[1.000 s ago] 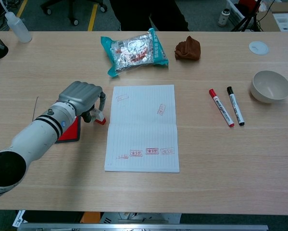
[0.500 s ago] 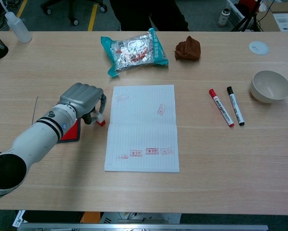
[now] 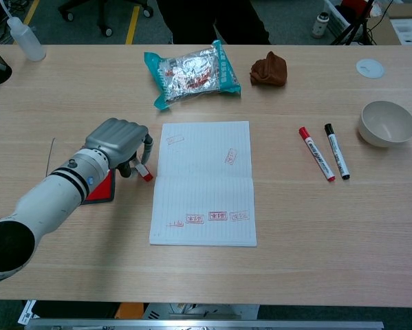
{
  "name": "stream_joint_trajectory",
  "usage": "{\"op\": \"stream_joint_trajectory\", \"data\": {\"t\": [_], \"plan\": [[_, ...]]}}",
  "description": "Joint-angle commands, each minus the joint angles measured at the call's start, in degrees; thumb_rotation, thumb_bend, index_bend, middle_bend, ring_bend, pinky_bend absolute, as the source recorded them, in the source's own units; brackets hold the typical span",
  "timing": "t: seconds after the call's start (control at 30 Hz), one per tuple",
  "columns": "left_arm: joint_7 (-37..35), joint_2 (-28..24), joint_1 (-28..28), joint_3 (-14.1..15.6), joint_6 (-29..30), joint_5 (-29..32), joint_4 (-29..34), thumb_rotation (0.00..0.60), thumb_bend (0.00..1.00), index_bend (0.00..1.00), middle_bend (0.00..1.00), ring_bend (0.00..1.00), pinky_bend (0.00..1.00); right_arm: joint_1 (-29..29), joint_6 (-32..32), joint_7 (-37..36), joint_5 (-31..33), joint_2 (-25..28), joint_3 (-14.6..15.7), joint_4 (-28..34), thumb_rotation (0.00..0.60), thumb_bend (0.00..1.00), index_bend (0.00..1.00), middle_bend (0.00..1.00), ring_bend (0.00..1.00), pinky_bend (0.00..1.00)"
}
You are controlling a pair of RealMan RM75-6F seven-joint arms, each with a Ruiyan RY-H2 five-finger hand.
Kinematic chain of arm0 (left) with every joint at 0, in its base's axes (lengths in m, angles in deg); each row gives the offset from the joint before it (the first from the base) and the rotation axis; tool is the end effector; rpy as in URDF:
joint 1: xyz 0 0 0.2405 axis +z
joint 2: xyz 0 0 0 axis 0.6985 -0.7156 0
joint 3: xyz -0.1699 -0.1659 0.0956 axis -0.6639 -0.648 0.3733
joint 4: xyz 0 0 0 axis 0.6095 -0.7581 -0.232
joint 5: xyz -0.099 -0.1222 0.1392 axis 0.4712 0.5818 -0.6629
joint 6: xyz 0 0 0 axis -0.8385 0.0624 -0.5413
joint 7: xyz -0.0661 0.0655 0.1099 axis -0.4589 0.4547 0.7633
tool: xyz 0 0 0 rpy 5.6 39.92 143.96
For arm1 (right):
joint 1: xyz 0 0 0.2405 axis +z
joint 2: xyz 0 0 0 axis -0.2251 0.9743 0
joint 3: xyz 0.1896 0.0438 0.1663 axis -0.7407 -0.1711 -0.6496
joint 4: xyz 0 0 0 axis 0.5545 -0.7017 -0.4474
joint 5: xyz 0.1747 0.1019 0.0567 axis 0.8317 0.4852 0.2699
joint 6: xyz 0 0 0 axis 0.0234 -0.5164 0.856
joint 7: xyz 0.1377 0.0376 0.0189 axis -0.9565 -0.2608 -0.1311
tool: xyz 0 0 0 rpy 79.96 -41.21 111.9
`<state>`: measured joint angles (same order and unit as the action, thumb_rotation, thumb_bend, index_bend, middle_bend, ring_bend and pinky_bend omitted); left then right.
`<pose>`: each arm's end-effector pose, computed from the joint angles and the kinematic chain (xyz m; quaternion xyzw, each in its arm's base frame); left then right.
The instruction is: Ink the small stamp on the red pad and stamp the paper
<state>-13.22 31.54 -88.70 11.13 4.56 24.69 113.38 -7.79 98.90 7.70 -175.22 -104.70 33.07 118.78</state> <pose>-0.1406 0.2782 -0.0783 -0.7756 -0.3830 -0.2166 0.4525 -0.3311 -0.1849 0.2109 0.6203 -0.3588 0.3371 0.6106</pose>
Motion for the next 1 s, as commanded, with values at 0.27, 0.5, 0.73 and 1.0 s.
{"op": "stream_joint_trajectory", "data": {"t": [0.27,0.5,0.73,1.0], "plan": [[-0.19,-2.18,0.66,0.74,0.81,-2.39,1.83,0.6,0.27,0.61,1.0,1.0,1.0,-0.24,0.47,0.04,-0.14,0.23,-0.04,0.32,0.6,0.2,0.24,0.36,0.29,0.3],[0.11,-7.61,1.48,2.42,2.13,-6.74,5.36,0.6,0.27,0.61,1.0,1.0,1.0,-0.18,0.51,0.1,-0.42,0.1,-0.04,0.51,0.6,0.2,0.24,0.36,0.29,0.3],[0.24,-12.61,2.76,5.97,1.73,-11.12,6.17,0.6,0.27,0.61,1.0,1.0,1.0,-0.02,0.38,0.29,-0.63,-0.03,-0.04,0.68,0.6,0.2,0.24,0.36,0.29,0.3],[1.86,-13.08,4.34,8.53,1.35,-12.65,3.39,0.6,0.27,0.61,1.0,1.0,1.0,0.05,0.15,0.7,-0.57,-0.27,0.02,0.8,0.6,0.2,0.24,0.36,0.29,0.3]]}}
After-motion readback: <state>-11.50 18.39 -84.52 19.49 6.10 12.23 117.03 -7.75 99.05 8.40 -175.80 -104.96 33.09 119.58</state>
